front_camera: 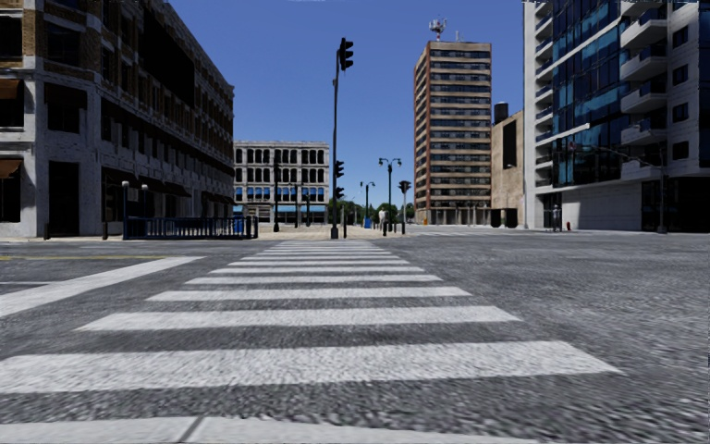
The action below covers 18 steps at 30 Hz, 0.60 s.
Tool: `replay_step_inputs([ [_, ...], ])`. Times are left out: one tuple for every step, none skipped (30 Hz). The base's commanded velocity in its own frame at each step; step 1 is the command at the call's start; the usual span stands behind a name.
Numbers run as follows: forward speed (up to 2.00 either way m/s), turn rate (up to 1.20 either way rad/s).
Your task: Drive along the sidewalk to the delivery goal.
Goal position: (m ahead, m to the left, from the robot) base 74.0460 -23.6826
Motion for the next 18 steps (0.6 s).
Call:
replay_step_inputs([
  [2.00, 0.02],
  [2.00, 0.02],
  [2.00, 0.01],
  [2.00, 0.01],
  [2.00, 0.01],
  [2.00, 0.01],
  [2.00, 0.01],
  [2.00, 0.00],
  [2.00, 0.00],
  [2.00, 0.00],
  [2.00, 0.00],
  [2.00, 0.00],
  [2.00, 0.00],
  [2.00, 0.00],
  [2.00, 0.00],
  [2.00, 0.00],
  [2.00, 0.00],
  [2.00, 0.00],
])
